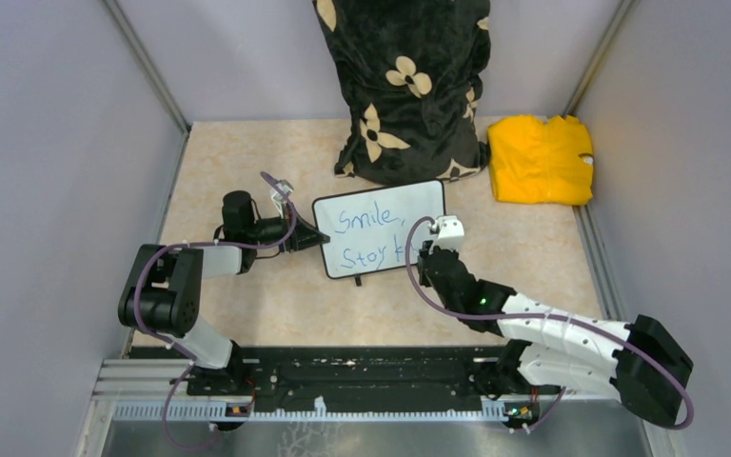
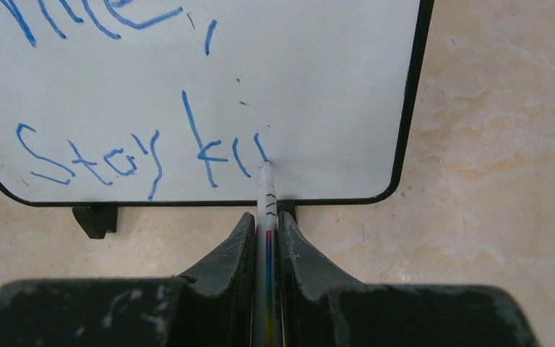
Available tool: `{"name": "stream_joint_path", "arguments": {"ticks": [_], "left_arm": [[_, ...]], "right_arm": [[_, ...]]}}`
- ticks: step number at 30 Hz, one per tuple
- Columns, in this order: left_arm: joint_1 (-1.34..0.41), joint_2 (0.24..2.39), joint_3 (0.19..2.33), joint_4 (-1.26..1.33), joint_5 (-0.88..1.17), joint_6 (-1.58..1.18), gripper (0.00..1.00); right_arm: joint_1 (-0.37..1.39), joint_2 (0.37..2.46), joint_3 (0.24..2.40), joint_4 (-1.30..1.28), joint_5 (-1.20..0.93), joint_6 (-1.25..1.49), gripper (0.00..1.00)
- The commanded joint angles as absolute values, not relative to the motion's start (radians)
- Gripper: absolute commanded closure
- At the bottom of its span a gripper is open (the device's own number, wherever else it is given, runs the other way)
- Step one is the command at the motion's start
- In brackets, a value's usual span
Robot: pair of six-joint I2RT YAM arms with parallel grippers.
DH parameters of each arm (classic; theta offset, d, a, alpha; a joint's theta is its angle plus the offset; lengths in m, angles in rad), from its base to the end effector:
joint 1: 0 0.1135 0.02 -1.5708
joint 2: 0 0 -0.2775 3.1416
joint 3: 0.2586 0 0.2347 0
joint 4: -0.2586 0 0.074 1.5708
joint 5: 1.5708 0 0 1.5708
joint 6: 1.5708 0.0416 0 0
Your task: Write a sentence on the whiteboard
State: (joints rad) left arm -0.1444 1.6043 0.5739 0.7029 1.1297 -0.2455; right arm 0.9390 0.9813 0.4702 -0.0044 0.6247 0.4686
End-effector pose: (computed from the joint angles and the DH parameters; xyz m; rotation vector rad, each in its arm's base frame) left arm 0.2760 -0.0781 0.1976 0.7004 1.7761 -1.3221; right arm 0.1299 0.1363 0.2324 -0.0979 1.9888 0.2562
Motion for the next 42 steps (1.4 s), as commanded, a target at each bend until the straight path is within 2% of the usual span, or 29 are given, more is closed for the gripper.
{"name": "stream_joint_path", "arguments": {"ticks": [1,42], "left_arm": [[-0.160,1.613,0.580,0.650,1.077,-0.189,1.00],[-0.161,1.619,0.579,0.647,1.076,-0.184,1.00]], "right_arm": [[0.930,0.965,0.459,-0.027,0.616,0.486,1.00],[0.892,0.998,0.562,0.019,0.672,0.431,1.00]]}}
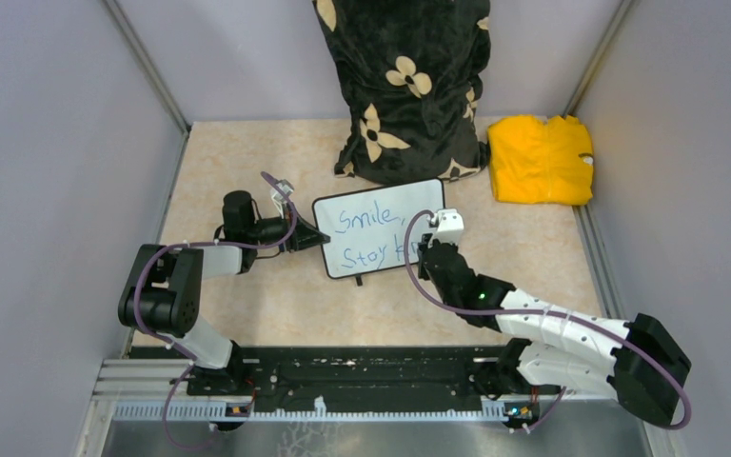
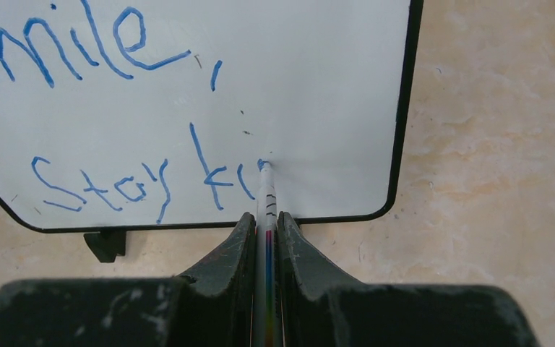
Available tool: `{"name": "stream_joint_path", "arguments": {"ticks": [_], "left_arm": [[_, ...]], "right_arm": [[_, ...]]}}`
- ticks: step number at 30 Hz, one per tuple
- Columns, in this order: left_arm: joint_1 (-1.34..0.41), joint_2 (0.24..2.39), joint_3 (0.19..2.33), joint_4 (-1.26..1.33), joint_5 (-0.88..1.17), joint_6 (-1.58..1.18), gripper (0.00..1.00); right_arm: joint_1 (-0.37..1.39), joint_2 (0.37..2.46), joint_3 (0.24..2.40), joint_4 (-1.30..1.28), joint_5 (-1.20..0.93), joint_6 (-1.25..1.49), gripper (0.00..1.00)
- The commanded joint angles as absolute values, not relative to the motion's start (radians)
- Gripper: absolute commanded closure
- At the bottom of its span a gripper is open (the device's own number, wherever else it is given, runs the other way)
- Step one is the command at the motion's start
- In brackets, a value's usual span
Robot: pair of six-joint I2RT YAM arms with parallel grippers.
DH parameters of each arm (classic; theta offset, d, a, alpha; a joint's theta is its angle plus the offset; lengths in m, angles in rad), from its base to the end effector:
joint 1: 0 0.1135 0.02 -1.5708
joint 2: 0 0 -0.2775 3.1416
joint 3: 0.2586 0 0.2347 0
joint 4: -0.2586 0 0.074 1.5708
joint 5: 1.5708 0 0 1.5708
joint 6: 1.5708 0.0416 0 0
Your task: Write a sentence on the whiteboard
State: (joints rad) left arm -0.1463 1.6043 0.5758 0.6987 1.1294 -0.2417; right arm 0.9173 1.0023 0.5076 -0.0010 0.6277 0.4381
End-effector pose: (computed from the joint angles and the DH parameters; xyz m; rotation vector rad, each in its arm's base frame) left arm 0.2761 -0.0787 0.1978 0.7040 1.7758 -1.3216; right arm 0.1370 0.1388 0.2412 -0.0956 1.9710 0.2342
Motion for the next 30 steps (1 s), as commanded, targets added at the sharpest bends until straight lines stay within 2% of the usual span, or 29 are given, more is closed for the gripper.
{"name": "stream_joint_path", "arguments": {"ticks": [1,30], "left_arm": [[-0.161,1.618,0.580,0.647,1.077,-0.185,1.00],[-0.161,1.620,0.580,0.643,1.075,-0.183,1.00]], "right_arm": [[0.890,0.994,0.561,0.016,0.674,0.432,1.00],[0.888,0.972,0.496,-0.046,0.630,0.486,1.00]]}}
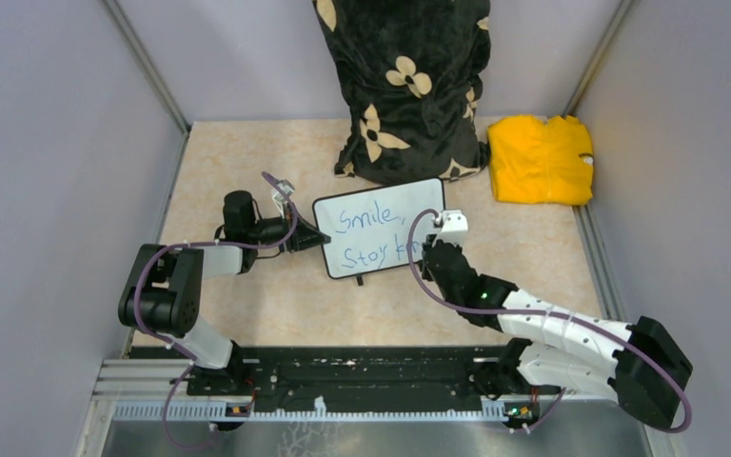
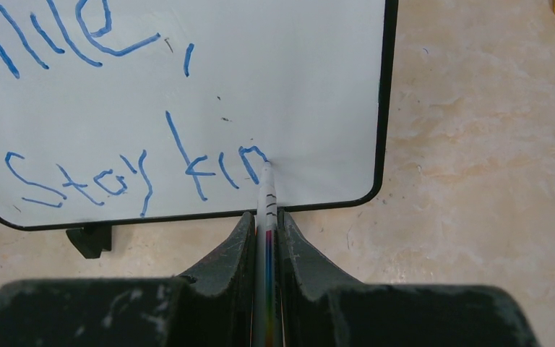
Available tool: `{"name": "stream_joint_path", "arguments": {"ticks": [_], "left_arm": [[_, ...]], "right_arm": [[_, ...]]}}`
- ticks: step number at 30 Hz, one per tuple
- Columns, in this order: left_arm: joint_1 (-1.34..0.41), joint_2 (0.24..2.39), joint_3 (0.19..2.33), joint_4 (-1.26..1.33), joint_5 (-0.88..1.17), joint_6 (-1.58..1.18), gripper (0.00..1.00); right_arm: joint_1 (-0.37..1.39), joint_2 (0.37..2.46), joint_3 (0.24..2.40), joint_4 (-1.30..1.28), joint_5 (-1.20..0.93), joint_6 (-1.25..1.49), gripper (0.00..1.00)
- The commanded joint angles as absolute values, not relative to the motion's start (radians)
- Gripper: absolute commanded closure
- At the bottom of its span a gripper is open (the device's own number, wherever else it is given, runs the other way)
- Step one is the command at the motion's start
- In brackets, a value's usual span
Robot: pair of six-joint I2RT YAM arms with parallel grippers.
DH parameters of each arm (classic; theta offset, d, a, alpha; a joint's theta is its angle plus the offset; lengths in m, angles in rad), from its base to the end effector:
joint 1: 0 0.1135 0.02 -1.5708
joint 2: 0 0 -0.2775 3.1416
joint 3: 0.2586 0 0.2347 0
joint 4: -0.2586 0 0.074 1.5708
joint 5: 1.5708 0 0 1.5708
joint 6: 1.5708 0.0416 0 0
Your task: Write a sentence on the whiteboard
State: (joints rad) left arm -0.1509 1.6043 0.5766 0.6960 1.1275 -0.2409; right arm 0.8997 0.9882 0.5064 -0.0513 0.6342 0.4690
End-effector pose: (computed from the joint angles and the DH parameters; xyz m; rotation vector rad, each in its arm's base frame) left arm 0.2759 -0.0800 0.1977 0.7069 1.7771 -1.3232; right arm 0.1367 0.1325 0.2386 -0.0601 1.9978 0.2096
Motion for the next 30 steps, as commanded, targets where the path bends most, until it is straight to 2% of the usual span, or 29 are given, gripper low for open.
{"name": "stream_joint_path", "arguments": {"ticks": [1,10,20,30], "left_arm": [[-0.161,1.620,0.579,0.643,1.075,-0.183,1.00],[-0.161,1.621,0.581,0.643,1.075,-0.183,1.00],[-0.161,1.621,0.581,0.641,1.074,-0.182,1.00],[-0.161,1.620,0.581,0.642,1.075,-0.183,1.00]], "right_arm": [[0.888,0.972,0.493,-0.047,0.627,0.489,1.00],[0.888,0.970,0.482,-0.056,0.621,0.502,1.00],[0.888,0.885,0.563,-0.099,0.669,0.469,1.00],[0.846,0.915,0.609,-0.022,0.678,0.427,1.00]]}}
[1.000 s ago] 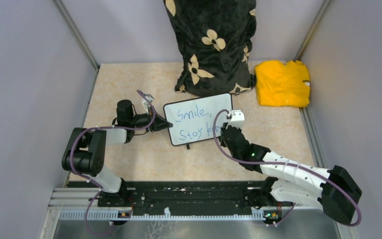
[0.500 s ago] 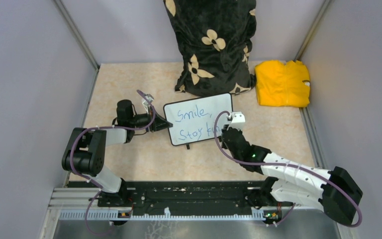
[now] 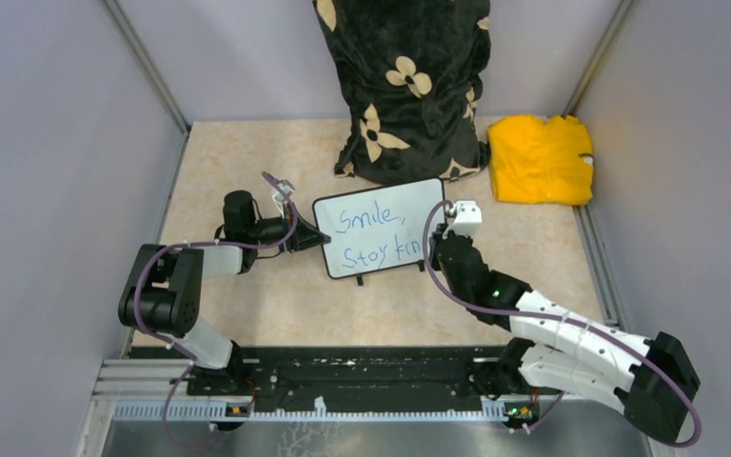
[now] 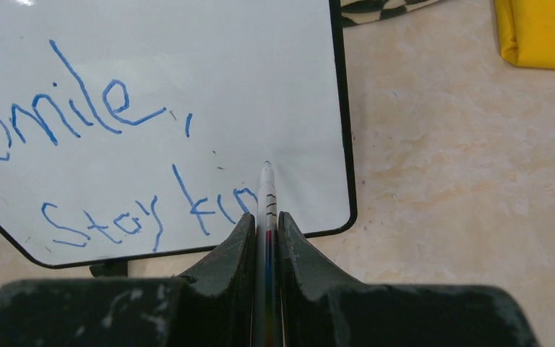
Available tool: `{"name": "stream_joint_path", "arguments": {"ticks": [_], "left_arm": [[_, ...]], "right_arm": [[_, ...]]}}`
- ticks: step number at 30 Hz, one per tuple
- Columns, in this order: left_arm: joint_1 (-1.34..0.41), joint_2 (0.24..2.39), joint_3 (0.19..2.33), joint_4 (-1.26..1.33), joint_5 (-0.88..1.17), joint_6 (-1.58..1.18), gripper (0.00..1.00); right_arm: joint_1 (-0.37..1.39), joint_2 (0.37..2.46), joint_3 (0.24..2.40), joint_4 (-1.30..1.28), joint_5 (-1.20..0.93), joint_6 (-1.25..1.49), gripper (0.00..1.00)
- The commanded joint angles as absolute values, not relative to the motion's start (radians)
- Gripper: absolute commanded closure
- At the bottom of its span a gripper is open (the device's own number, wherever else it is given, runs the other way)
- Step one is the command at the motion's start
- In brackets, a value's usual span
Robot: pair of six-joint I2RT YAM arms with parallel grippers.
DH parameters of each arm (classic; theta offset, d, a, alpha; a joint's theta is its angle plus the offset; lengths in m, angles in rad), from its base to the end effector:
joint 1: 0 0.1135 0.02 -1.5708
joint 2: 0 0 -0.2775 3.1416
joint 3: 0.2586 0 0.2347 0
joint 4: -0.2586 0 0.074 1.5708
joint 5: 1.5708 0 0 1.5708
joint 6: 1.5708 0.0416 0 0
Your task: Write a sentence on the whiteboard
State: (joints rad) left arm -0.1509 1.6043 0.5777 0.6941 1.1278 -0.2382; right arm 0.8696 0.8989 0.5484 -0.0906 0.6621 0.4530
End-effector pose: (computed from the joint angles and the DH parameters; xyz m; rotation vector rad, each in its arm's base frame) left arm 0.2760 -0.0800 0.1978 0.7089 1.7762 -1.3220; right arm 0.1341 0.1192 0.2635 0.0118 1.9204 0.2213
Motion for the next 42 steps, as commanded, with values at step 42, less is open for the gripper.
{"name": "stream_joint_path", "arguments": {"ticks": [42], "left_arm": [[-0.161,1.618,0.581,0.643,1.074,-0.184,1.00]], "right_arm": [[0.795,0.945,0.525,-0.078,0.597,0.501,1.00]]}}
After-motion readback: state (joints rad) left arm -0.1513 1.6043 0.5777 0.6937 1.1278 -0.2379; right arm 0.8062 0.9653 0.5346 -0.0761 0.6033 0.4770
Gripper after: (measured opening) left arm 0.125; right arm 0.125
